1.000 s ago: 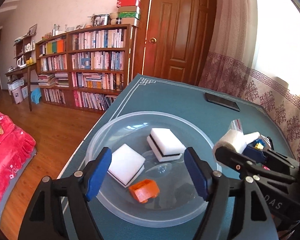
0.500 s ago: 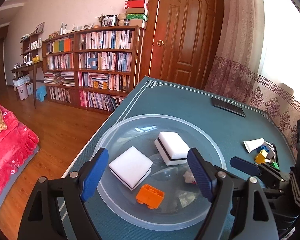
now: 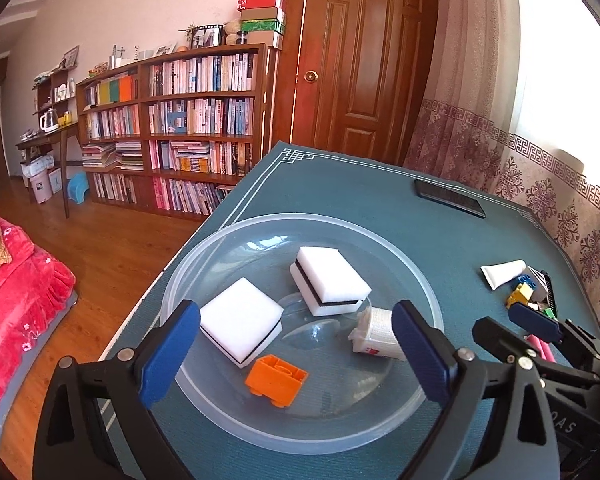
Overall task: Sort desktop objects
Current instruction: 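Drop the orange brick and gauze roll into the clear bowl with both tools, then move the left tool to the pink foam tube and grasp it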
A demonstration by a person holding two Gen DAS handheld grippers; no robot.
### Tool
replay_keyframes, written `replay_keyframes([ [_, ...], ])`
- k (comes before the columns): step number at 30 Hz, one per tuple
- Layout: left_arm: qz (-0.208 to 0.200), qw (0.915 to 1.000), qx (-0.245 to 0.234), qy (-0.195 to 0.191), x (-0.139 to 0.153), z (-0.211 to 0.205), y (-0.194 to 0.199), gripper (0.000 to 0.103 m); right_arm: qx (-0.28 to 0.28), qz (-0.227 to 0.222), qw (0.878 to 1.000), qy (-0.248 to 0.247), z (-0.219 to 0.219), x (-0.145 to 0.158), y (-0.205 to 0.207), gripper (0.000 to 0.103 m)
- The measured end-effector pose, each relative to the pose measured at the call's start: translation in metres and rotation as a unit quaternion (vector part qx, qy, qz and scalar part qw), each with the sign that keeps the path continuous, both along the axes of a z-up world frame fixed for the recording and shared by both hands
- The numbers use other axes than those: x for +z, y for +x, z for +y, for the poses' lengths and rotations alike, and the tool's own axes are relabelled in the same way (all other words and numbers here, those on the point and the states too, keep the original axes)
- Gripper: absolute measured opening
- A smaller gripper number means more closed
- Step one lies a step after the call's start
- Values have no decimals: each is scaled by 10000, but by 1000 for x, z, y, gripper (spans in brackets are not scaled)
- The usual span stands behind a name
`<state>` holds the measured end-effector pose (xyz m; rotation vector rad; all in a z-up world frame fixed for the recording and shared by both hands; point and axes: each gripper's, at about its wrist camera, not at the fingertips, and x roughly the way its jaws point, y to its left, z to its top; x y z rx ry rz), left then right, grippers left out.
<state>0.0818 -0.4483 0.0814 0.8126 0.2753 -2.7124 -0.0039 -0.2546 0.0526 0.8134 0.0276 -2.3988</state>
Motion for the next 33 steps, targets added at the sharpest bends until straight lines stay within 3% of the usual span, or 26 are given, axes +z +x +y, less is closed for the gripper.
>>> replay_keyframes([
  [10,-90,9994,-306,-111,-3,29,-3,102,-743,-27,9972,-113,67,0,-2,70],
  [19,-107,9976,-675,-65,-2,61,-5,102,-1710,-71,9852,-58,141,-5,-11,70],
  [25,-155,9946,-1013,-191,-2,95,-8,102,-2055,-53,9783,251,176,-10,-13,70],
  [33,-331,9857,-1649,-85,-6,149,-19,102,-2324,-94,9724,174,210,-14,-9,70],
])
